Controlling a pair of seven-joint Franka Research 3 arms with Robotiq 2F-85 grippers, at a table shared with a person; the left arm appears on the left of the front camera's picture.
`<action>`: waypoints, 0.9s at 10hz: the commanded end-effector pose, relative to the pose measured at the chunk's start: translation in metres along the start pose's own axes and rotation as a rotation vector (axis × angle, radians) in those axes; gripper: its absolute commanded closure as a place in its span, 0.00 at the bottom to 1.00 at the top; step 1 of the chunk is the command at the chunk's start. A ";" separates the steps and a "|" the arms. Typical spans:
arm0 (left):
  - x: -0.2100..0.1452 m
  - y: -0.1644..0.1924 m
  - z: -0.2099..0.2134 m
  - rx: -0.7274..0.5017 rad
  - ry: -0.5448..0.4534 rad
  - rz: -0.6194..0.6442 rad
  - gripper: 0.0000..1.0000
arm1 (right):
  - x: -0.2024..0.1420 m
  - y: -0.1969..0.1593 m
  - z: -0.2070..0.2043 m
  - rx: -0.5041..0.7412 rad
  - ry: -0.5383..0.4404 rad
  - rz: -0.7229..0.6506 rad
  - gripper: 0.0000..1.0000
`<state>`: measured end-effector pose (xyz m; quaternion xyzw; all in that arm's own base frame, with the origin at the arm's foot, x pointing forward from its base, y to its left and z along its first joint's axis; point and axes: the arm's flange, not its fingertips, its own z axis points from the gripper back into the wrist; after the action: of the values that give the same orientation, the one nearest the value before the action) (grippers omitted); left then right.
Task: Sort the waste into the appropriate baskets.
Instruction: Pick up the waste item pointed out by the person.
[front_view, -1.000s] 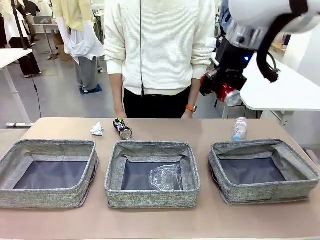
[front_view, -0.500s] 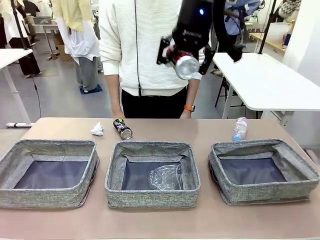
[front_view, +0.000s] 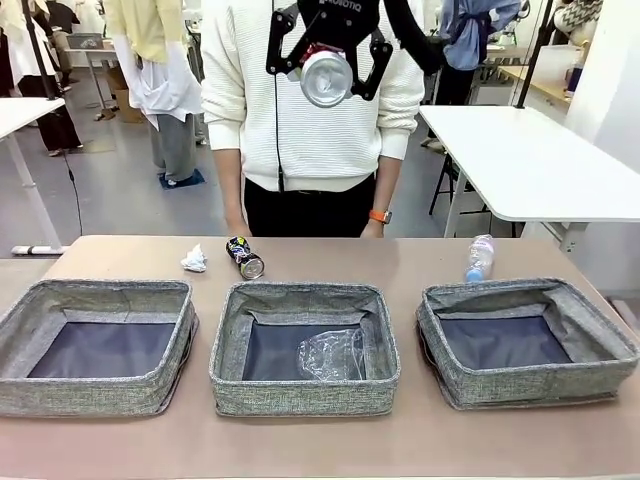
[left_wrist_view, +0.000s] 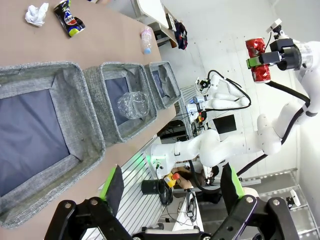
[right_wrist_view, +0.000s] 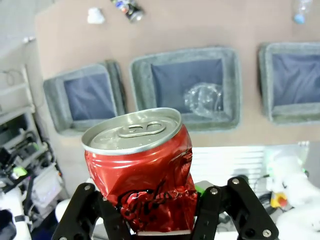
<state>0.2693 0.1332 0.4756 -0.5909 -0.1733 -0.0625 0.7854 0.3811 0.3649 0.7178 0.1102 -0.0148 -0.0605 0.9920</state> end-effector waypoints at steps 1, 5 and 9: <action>0.000 -0.002 0.000 -0.020 -0.009 -0.020 0.00 | 0.012 0.006 0.014 -0.026 -0.002 0.010 1.00; 0.000 -0.002 0.000 -0.020 -0.009 -0.020 0.00 | 0.011 0.001 0.007 -0.011 -0.002 0.004 1.00; 0.000 -0.002 0.000 -0.020 -0.009 -0.020 0.00 | 0.011 0.001 0.007 -0.011 -0.002 0.004 1.00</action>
<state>0.2693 0.1332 0.4756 -0.5910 -0.1734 -0.0624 0.7854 0.3947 0.3648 0.7277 0.1045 -0.0131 -0.0553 0.9929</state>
